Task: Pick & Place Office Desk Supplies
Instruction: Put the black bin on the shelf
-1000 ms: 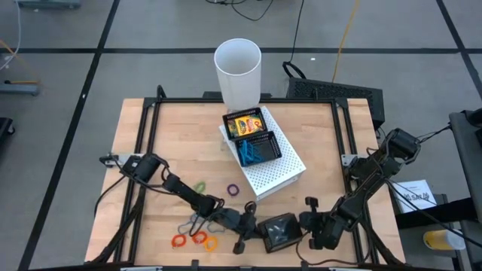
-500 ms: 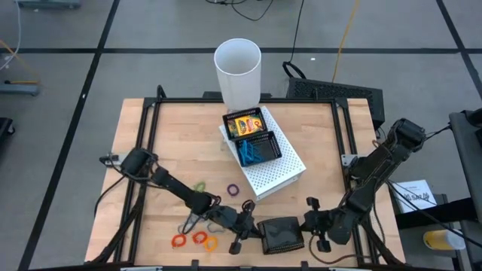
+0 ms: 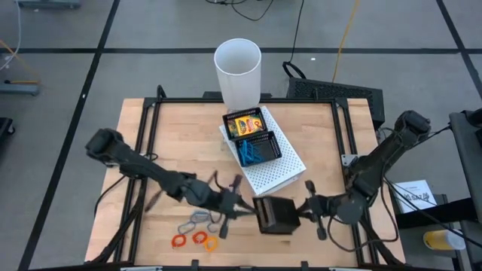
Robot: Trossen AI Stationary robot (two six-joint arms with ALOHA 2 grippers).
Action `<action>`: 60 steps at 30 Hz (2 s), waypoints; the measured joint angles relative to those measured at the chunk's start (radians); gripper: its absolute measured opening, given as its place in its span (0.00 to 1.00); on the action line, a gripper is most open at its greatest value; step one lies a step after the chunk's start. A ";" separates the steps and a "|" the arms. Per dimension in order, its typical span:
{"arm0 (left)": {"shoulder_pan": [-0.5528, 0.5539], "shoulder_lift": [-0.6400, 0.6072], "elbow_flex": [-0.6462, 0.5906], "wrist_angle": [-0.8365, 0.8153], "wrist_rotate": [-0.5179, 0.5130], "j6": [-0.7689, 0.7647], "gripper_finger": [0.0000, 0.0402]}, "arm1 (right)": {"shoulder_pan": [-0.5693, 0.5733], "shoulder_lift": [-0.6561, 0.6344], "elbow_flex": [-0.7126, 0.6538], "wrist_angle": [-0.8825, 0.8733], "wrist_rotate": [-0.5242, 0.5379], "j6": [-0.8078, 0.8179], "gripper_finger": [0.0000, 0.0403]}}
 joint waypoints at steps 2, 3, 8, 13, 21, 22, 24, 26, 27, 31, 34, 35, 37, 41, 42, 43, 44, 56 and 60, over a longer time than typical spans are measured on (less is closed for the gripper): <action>0.004 -0.049 0.000 -0.045 -0.067 0.025 0.01 | -0.028 -0.014 0.001 0.025 0.018 -0.045 0.00; 0.008 -0.072 -0.001 -0.072 -0.110 0.032 0.01 | -0.044 -0.017 0.001 0.038 0.022 -0.073 0.00; 0.054 -0.119 -0.001 -0.100 -0.316 0.054 0.06 | -0.149 -0.013 0.001 0.106 0.004 -0.220 0.00; 0.129 -0.113 -0.001 -0.099 -0.357 0.040 0.04 | -0.258 -0.012 0.001 0.100 -0.002 -0.284 0.00; 0.200 -0.107 -0.002 -0.094 -0.331 0.001 0.04 | -0.342 0.016 0.000 0.094 -0.010 -0.288 0.00; 0.205 -0.106 -0.003 -0.087 -0.326 0.000 0.06 | -0.348 0.021 0.000 0.094 -0.010 -0.288 0.00; 0.217 -0.106 -0.003 -0.080 -0.302 -0.002 0.07 | -0.361 0.031 0.000 0.093 -0.008 -0.288 0.00; 0.232 -0.106 -0.003 -0.080 -0.279 -0.008 0.08 | -0.375 0.042 0.000 0.099 -0.005 -0.288 0.00; 0.240 -0.106 -0.003 -0.081 -0.276 -0.022 0.07 | -0.380 0.046 0.000 0.100 -0.006 -0.288 0.00; 0.264 -0.104 -0.004 -0.081 -0.269 -0.086 0.04 | -0.404 0.067 0.000 0.110 -0.005 -0.288 0.00; 0.277 -0.105 -0.004 -0.074 -0.199 -0.106 0.01 | -0.419 0.077 0.000 0.112 -0.005 -0.288 0.00; 0.279 -0.105 -0.004 -0.069 -0.170 -0.110 0.01 | -0.424 0.079 0.000 0.114 -0.005 -0.288 0.00; 0.282 -0.105 -0.004 -0.063 -0.120 -0.118 0.02 | -0.433 0.084 0.000 0.118 -0.004 -0.288 0.00; 0.281 -0.105 -0.003 -0.056 -0.093 -0.126 0.07 | -0.450 0.096 -0.001 0.150 -0.003 -0.278 0.00; 0.281 -0.105 -0.003 -0.051 -0.093 -0.126 0.08 | -0.455 0.104 -0.001 0.167 -0.004 -0.263 0.00; 0.282 -0.105 -0.003 -0.046 -0.094 -0.126 0.08 | -0.461 0.111 -0.001 0.184 -0.005 -0.246 0.00; 0.282 -0.105 -0.003 -0.040 -0.097 -0.126 0.09 | -0.466 0.117 -0.001 0.192 -0.004 -0.232 0.00; 0.309 -0.092 -0.004 -0.008 -0.075 -0.179 0.09 | -0.488 0.145 -0.001 0.256 -0.082 -0.234 0.00; 0.307 -0.093 -0.004 0.021 -0.011 -0.159 0.09 | -0.492 0.144 -0.001 0.271 -0.081 -0.236 0.00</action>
